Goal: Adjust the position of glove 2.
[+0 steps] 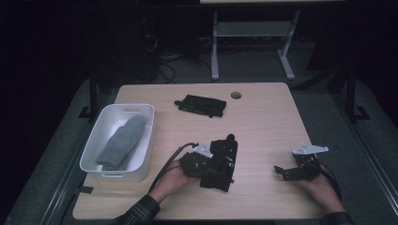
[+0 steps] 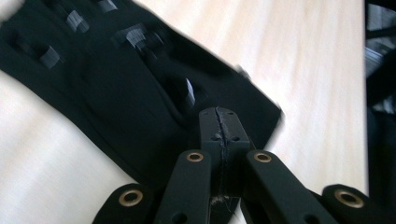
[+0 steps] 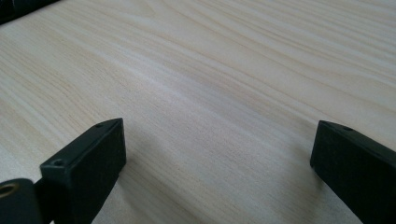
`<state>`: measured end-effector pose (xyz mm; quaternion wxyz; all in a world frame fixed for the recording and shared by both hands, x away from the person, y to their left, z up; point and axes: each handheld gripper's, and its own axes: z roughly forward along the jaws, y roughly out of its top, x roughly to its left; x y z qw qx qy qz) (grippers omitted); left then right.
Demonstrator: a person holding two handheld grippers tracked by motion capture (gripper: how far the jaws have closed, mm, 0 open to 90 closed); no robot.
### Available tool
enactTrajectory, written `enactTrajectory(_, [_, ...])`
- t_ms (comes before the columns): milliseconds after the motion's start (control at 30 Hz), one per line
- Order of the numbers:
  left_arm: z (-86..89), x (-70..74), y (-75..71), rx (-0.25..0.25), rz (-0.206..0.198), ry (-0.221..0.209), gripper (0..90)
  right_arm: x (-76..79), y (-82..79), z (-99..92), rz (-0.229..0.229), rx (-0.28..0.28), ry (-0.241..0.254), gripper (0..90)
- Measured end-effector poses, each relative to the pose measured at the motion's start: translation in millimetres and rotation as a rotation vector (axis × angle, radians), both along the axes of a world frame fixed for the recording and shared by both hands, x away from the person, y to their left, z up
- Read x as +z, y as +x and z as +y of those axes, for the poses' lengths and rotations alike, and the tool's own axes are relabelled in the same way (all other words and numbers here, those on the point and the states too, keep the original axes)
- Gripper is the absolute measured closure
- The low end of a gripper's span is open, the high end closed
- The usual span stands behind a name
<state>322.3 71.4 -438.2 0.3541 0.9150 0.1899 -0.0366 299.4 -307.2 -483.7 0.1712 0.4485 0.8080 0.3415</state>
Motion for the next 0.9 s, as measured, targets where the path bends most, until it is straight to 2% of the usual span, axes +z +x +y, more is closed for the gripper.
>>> enactTrajectory(67, [-7.0, 1.2, 8.6, 0.014, -0.008, -0.013, 89.5, 0.0, 0.0, 0.0, 0.000, 0.000, 0.000, 3.3])
enactTrajectory(233, [-25.4, -6.2, 30.0, 0.052, -0.061, 0.000, 89.4, 0.0, 0.0, -0.1, 0.000, 0.000, 0.000, 3.3])
enactTrajectory(267, [-28.2, -11.1, 34.7, 0.068, -0.050, -0.006, 89.4, 0.0, 0.0, 0.0, 0.001, 0.000, 0.000, 3.3])
enactTrajectory(333, [-30.5, -18.0, 39.0, 0.070, -0.056, 0.025, 89.5, 0.0, 0.0, -0.1, 0.000, 0.000, 0.000, 3.3])
enactTrajectory(400, [-27.7, -21.0, 42.0, 0.093, -0.031, 0.002, 89.5, 0.0, 0.0, -0.2, -0.001, 0.001, 0.000, 3.2])
enactTrajectory(433, [-25.9, -20.5, 42.3, 0.100, -0.041, 0.011, 89.5, -0.1, 0.1, -0.1, -0.001, 0.001, 0.001, 3.2])
enactTrajectory(467, [-22.3, -18.7, 42.3, 0.097, -0.058, 0.038, 89.5, 0.0, 0.1, -0.2, 0.000, 0.001, 0.000, 3.3])
enactTrajectory(533, [-15.9, -18.1, 41.3, 0.114, -0.060, 0.046, 89.6, 0.0, 0.1, -0.1, 0.000, 0.001, 0.000, 3.3])
enactTrajectory(567, [-12.2, -18.6, 39.6, 0.137, -0.053, 0.035, 89.6, 0.0, 0.1, -0.1, 0.000, 0.001, 0.000, 3.3])
enactTrajectory(667, [1.7, -17.9, 36.9, 0.150, -0.049, 0.046, 89.6, 0.0, -0.1, 0.0, 0.001, 0.000, 0.000, 3.3])
enactTrajectory(767, [15.1, -15.5, 32.3, 0.162, -0.060, 0.076, 89.6, 0.0, -0.1, 0.0, 0.001, 0.000, 0.000, 3.3])
enactTrajectory(900, [34.6, -14.7, 26.9, 0.188, -0.045, 0.081, 89.5, 0.0, -0.1, 0.0, 0.001, 0.000, 0.000, 3.3])
